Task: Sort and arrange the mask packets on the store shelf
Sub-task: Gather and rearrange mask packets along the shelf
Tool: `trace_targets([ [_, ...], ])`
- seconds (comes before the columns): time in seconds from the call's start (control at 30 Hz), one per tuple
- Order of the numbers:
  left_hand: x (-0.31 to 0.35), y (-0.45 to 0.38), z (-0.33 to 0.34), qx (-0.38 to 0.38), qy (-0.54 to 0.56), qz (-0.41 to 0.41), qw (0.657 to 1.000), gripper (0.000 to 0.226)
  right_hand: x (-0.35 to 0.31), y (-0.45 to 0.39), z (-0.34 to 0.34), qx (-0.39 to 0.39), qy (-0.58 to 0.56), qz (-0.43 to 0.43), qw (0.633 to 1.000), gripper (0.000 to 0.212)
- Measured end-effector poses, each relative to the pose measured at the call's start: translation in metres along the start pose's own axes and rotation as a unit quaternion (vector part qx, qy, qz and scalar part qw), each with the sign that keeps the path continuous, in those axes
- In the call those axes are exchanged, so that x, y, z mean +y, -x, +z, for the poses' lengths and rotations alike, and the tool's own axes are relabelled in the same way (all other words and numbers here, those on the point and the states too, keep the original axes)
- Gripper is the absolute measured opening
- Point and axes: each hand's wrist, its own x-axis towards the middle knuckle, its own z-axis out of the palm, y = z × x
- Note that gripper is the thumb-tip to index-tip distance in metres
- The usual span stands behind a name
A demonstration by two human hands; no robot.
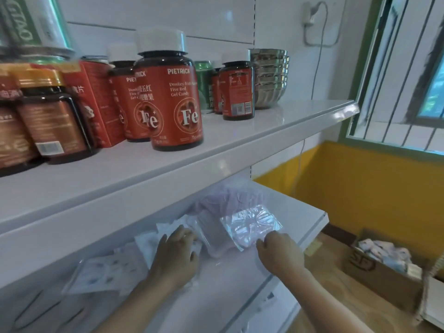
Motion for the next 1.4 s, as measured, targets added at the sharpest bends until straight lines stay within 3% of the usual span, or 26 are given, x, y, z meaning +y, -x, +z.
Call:
trace_targets([
  [0.1, -0.01, 0.019, -0.004, -0.004, -0.011, -0.011, 1.0, 0.048, -0.028, 0.02, 0.006, 0.007, -0.019, -0.071, 0.997, 0.034],
  [0.3, -0.07, 0.094, -0.049, 0.106, -0.002, -0.067, 0.992, 0.037, -0.113, 0.066, 0.031, 0.004, -0.101, -0.198, 0.975, 0.033],
  [0.4, -0.108, 0.152, -0.078, 0.154, -0.015, -0.115, 0.981, 0.043, -0.148, 0.087, 0.058, -0.022, -0.119, -0.24, 0.963, 0.03],
  [0.63, -0.161, 0.255, -0.106, 0.105, 0.01, -0.204, 0.973, 0.043, -0.186, 0.157, 0.088, -0.075, -0.152, -0.234, 0.957, 0.036],
  [0.73, -0.161, 0.27, -0.105, 0.083, 0.019, -0.17, 0.982, 0.043, -0.191, 0.189, 0.082, -0.073, -0.155, -0.241, 0.955, 0.043],
  [0.83, -0.152, 0.275, -0.102, 0.074, 0.035, -0.125, 0.989, 0.041, -0.185, 0.217, 0.068, -0.074, -0.145, -0.217, 0.963, 0.032],
  [1.07, -0.087, 0.257, -0.079, -0.002, 0.124, -0.018, 0.992, 0.037, -0.12, 0.267, 0.037, -0.046, -0.137, -0.121, 0.982, 0.032],
  [1.4, 0.012, 0.152, -0.057, -0.044, 0.094, 0.103, 0.989, 0.045, -0.051, 0.211, -0.011, 0.014, -0.093, -0.085, 0.992, 0.026],
])
